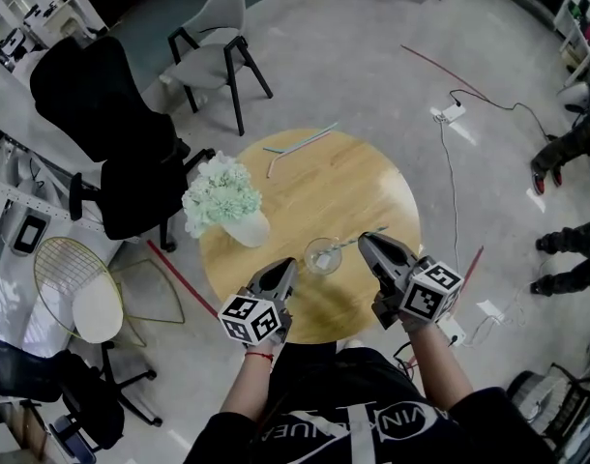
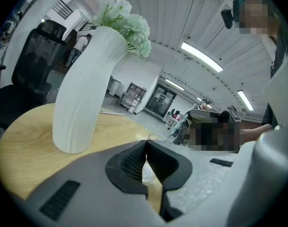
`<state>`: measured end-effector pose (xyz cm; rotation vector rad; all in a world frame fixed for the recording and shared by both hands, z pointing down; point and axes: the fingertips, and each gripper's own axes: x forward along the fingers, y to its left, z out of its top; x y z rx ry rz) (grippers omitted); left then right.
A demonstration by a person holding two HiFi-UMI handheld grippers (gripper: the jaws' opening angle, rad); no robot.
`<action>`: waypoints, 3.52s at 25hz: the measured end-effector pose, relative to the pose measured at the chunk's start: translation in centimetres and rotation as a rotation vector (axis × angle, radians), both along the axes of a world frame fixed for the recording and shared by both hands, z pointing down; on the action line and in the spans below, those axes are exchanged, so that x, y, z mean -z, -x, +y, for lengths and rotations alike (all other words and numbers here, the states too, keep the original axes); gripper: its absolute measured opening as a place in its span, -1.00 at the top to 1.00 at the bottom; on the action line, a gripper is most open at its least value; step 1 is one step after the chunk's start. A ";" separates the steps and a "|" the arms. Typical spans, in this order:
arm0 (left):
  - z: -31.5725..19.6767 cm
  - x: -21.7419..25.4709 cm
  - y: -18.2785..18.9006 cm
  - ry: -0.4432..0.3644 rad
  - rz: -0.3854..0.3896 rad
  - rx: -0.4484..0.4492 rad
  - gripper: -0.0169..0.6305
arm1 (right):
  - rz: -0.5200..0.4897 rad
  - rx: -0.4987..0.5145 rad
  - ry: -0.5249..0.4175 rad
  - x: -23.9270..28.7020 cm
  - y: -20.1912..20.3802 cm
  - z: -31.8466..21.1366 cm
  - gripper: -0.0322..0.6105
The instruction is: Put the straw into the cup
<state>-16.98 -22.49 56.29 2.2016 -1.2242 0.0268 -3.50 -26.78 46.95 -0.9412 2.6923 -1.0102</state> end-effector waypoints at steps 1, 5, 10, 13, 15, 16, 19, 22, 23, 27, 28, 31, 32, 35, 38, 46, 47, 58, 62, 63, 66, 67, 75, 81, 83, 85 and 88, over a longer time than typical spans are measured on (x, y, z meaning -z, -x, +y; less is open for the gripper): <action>-0.2 -0.1 -0.1 0.002 -0.001 -0.006 0.92 | 0.012 -0.001 0.001 -0.3 0.1 0.0 0.83; -0.7 -0.6 -0.2 0.009 -0.009 -0.026 0.92 | 0.059 0.002 0.003 -1.6 0.7 -0.2 0.83; -0.9 -1.1 0.2 0.019 -0.009 -0.036 0.92 | 0.114 0.013 -0.002 -3.1 1.7 -0.4 0.83; -1.1 -1.2 0.5 0.020 -0.011 -0.042 0.92 | 0.148 0.018 0.000 -4.1 2.2 -0.4 0.83; -1.2 -1.3 0.6 0.022 -0.014 -0.046 0.92 | 0.159 0.022 0.004 -4.6 2.4 -0.5 0.83; -1.3 -1.4 0.7 0.024 -0.015 -0.046 0.92 | 0.162 0.024 0.007 -4.7 2.5 -0.5 0.83; -1.3 -1.6 0.9 0.029 -0.013 -0.046 0.92 | 0.165 0.022 0.019 -5.3 2.5 -0.4 0.83; -1.1 -2.0 1.0 0.036 -0.010 -0.050 0.92 | 0.167 0.014 0.028 -5.8 2.6 -0.5 0.83; -1.1 -2.1 1.1 0.038 -0.010 -0.051 0.92 | 0.168 0.013 0.031 -6.0 2.6 -0.5 0.83; -1.1 -2.4 1.1 0.045 -0.010 -0.055 0.92 | 0.172 0.013 0.041 -6.5 2.7 -0.5 0.83; -1.2 -2.4 1.1 0.046 -0.010 -0.055 0.92 | 0.172 0.013 0.043 -6.5 2.6 -0.6 0.83; -1.3 -2.4 1.2 0.049 -0.010 -0.053 0.92 | 0.171 0.016 0.046 -6.6 2.7 -0.7 0.83; -1.4 -2.4 1.3 0.049 -0.010 -0.053 0.92 | 0.171 0.018 0.047 -6.6 2.7 -0.7 0.83; -1.5 -2.4 1.3 0.051 -0.009 -0.053 0.92 | 0.172 0.024 0.048 -6.7 2.8 -0.7 0.83; -1.5 -2.5 1.4 0.052 -0.009 -0.054 0.92 | 0.173 0.028 0.052 -6.8 3.0 -0.7 0.83; -1.4 -2.5 1.5 0.056 -0.008 -0.053 0.92 | 0.172 0.037 0.051 -6.9 3.1 -0.8 0.83; -1.4 -2.5 1.5 0.056 -0.008 -0.053 0.92 | 0.172 0.037 0.051 -6.9 3.2 -0.8 0.83; -0.8 -2.5 1.5 0.060 -0.005 -0.049 0.92 | 0.171 0.054 0.072 -7.4 3.3 0.0 0.82; -0.4 -2.4 1.7 0.061 -0.006 -0.036 0.92 | 0.172 0.067 0.083 -7.5 3.3 0.4 0.73; -0.3 -2.4 1.8 0.060 -0.006 -0.032 0.92 | 0.172 0.069 0.084 -7.5 3.4 0.5 0.72; 0.0 -2.1 1.8 0.057 -0.007 -0.022 0.92 | 0.171 0.074 0.087 -7.4 3.3 0.7 0.69; 0.1 -2.0 1.8 0.055 -0.008 -0.019 0.92 | 0.171 0.075 0.088 -7.4 3.2 0.8 0.69; 1.2 -1.3 1.3 0.042 -0.004 0.003 0.92 | 0.168 0.082 0.097 -7.2 2.4 1.9 0.64; 2.3 -1.2 0.6 0.039 -0.003 0.017 0.92 | 0.167 0.105 0.100 -7.3 2.0 3.3 0.64; 2.8 -1.1 0.4 0.039 -0.003 0.021 0.92 | 0.167 0.115 0.101 -7.2 1.9 3.8 0.64; 3.3 -0.9 0.1 0.039 -0.003 0.025 0.92 | 0.167 0.124 0.102 -7.1 1.7 4.3 0.64; 3.9 -0.7 -0.4 0.037 -0.004 0.030 0.92 | 0.168 0.136 0.102 -6.9 1.4 5.0 0.64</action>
